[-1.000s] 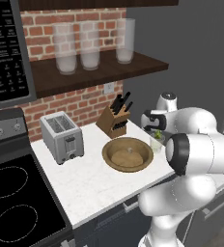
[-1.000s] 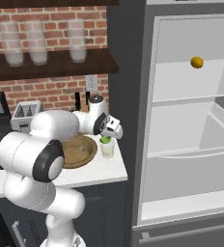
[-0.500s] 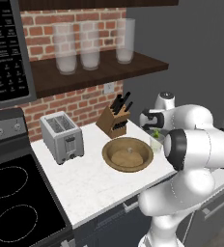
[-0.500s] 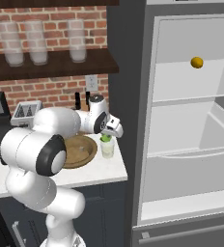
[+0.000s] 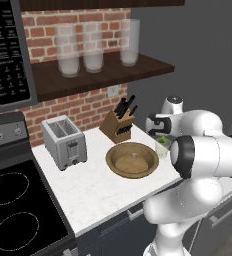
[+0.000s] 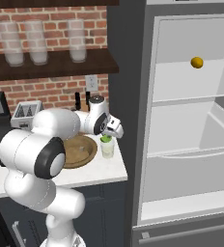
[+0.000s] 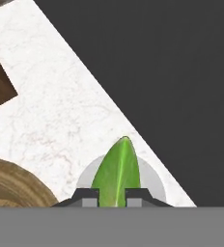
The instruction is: Grab a lemon wedge from the fridge and one ice cube from the ice bowl, and put them in the glass of lemonade.
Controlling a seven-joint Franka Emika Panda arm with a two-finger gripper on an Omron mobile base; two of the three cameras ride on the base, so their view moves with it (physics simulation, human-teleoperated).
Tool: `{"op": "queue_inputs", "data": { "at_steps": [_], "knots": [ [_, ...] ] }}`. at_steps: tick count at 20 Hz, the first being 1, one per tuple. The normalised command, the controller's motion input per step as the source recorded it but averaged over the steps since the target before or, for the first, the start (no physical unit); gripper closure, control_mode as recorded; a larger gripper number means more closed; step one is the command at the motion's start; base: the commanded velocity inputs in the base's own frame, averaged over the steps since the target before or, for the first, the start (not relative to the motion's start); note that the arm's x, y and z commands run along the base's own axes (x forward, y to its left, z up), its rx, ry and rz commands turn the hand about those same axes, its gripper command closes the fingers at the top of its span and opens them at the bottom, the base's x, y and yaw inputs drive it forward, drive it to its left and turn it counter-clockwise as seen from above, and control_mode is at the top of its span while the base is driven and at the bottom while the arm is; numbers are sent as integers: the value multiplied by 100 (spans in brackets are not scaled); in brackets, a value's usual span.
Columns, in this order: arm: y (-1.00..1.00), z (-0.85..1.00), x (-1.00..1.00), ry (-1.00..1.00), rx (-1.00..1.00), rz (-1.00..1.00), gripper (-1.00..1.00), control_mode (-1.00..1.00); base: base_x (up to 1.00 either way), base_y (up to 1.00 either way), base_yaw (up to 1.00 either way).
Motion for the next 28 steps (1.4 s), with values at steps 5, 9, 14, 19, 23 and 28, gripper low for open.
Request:
{"op": "queue_inputs", "data": {
  "at_steps": [5, 9, 14, 19, 23, 28],
  "knots": [
    [-21, 0, 0, 0, 2, 0, 100, -100, 0, 0, 0],
    [0, 0, 0, 0, 0, 0, 100, -100, 0, 0, 0],
    [0, 0, 0, 0, 0, 0, -100, -100, 0, 0, 0],
    [0, 0, 0, 0, 0, 0, -100, -100, 0, 0, 0],
    [0, 0, 0, -1, 0, 0, -100, -100, 0, 0, 0],
    [-3, 9, 0, -4, 2, 0, -100, -100, 0, 0, 0]
  ]
}}
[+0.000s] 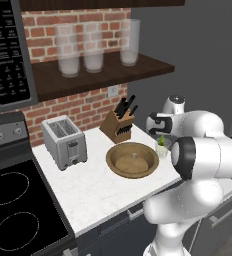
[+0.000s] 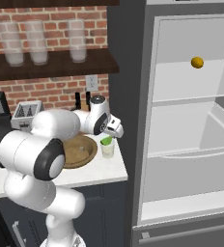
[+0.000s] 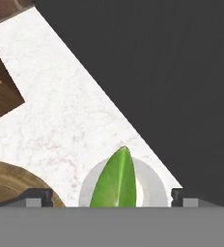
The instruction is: Grab a lemon wedge from the fridge and one ice cube from the ice bowl, and put them in the glass of lemonade.
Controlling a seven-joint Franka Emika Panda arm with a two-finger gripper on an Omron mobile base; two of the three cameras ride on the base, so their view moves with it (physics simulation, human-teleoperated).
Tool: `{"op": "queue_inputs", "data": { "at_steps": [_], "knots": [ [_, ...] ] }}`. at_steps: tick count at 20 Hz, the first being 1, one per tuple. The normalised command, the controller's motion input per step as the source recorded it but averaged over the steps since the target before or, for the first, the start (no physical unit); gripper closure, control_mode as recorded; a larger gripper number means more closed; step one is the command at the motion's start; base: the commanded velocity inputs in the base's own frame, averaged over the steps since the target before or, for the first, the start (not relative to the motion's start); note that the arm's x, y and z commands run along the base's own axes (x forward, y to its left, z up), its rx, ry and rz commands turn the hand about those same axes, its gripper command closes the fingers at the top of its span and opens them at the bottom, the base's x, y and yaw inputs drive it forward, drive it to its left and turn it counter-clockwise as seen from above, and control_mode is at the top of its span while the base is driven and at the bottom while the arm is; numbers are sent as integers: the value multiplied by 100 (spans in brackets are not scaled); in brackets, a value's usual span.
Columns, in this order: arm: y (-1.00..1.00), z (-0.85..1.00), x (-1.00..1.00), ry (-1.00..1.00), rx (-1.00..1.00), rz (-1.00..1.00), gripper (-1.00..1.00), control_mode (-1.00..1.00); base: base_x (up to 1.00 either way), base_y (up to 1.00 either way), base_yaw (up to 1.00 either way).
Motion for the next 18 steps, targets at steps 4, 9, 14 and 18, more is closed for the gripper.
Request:
{"op": "queue_inputs", "data": {
  "at_steps": [4, 9, 14, 18],
  "knots": [
    [0, 13, -1, -5, 5, 0, -100, -100, 0, 0, 0],
    [0, 6, -13, -11, 5, 0, -100, -100, 0, 0, 0],
    [0, 9, -22, -8, 4, 0, -100, -100, 0, 0, 0],
    [8, 19, -40, -10, 3, 0, -100, -100, 0, 0, 0]
  ]
}}
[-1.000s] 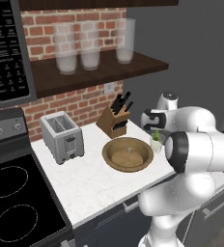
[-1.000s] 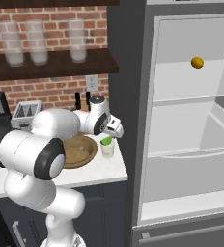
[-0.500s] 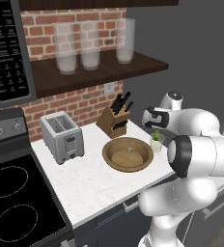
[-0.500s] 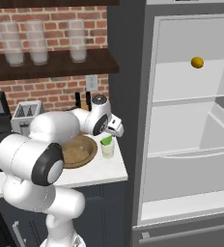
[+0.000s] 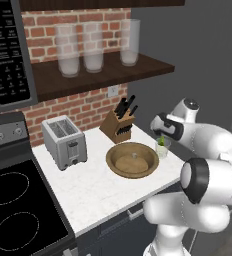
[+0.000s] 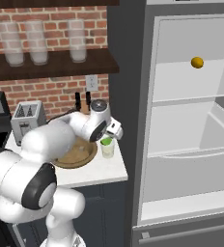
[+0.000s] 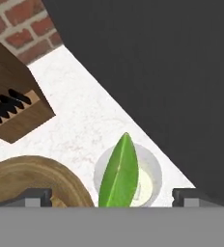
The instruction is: Grab a lemon wedge from the fridge and one ice cube from the ice bowl, and put them in the glass of lemonade.
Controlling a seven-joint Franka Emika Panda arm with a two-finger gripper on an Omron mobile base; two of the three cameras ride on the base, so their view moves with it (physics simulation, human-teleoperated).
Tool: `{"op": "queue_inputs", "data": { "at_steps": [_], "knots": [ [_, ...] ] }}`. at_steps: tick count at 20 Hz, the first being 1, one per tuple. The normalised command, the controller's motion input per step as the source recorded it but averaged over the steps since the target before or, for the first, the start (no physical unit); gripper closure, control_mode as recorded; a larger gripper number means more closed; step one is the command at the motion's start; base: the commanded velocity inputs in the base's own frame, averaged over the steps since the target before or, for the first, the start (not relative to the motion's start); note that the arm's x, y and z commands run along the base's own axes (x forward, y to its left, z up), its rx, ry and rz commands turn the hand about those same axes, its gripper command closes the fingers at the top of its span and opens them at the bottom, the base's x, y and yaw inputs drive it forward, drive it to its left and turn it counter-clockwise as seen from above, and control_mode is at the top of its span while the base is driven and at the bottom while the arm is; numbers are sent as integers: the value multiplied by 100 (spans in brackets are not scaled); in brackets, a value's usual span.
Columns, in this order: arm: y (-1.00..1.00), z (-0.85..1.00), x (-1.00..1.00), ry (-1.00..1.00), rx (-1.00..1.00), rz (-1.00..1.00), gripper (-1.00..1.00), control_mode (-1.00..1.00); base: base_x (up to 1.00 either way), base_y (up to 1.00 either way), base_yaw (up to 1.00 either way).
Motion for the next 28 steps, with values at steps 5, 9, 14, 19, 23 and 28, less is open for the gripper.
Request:
{"op": "queue_inputs", "data": {
  "at_steps": [5, 9, 14, 19, 23, 28],
  "knots": [
    [33, 39, -30, -15, 1, 0, -100, -100, 0, 0, 0],
    [44, 53, -26, -20, 3, 0, -100, -100, 0, 0, 0],
    [14, 69, -54, -21, 7, 0, -100, -100, 0, 0, 0],
    [0, 95, -24, -4, 7, 0, -100, -100, 0, 0, 0],
    [0, 100, 3, 6, 2, 0, -100, -100, 0, 0, 0],
    [-7, 96, 9, 34, 0, 0, -100, -100, 0, 0, 0]
  ]
}}
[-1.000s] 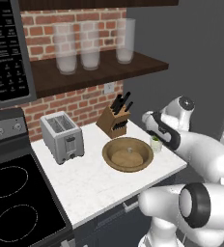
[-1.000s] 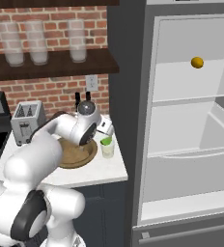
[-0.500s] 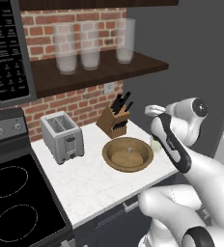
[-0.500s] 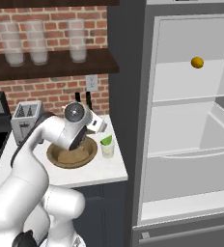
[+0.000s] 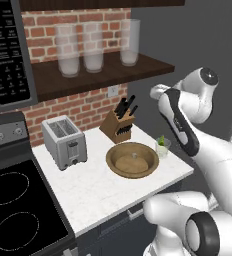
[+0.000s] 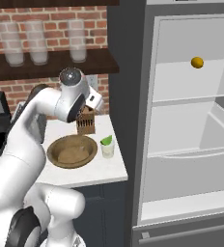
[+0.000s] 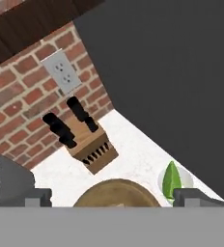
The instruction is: Grab a lemon wedge from the fridge and one ice cube from the ice bowl, and put them in the glass of lemonade.
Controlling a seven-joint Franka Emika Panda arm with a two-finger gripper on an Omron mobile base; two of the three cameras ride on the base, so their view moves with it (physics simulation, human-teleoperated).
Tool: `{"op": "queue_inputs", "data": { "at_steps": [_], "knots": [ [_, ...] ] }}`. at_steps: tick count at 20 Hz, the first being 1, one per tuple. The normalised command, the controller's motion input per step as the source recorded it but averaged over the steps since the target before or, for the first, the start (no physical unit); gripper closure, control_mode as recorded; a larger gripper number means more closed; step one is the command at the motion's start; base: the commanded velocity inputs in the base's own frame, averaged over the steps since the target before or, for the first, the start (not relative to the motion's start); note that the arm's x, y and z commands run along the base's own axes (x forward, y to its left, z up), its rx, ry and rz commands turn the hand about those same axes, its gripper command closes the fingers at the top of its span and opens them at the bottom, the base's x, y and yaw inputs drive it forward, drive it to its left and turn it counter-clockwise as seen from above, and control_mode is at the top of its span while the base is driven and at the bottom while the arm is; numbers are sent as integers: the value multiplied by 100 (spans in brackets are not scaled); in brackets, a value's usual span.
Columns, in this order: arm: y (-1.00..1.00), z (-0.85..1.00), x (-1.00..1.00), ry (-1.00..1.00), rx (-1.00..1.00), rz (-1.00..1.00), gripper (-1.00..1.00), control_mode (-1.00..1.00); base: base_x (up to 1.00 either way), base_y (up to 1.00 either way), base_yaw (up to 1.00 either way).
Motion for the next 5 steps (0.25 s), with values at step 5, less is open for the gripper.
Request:
{"op": "queue_inputs", "data": {
  "at_steps": [5],
  "knots": [
    [0, 15, -35, 21, 0, -6, -100, -100, 0, 0, 0]
  ]
}}
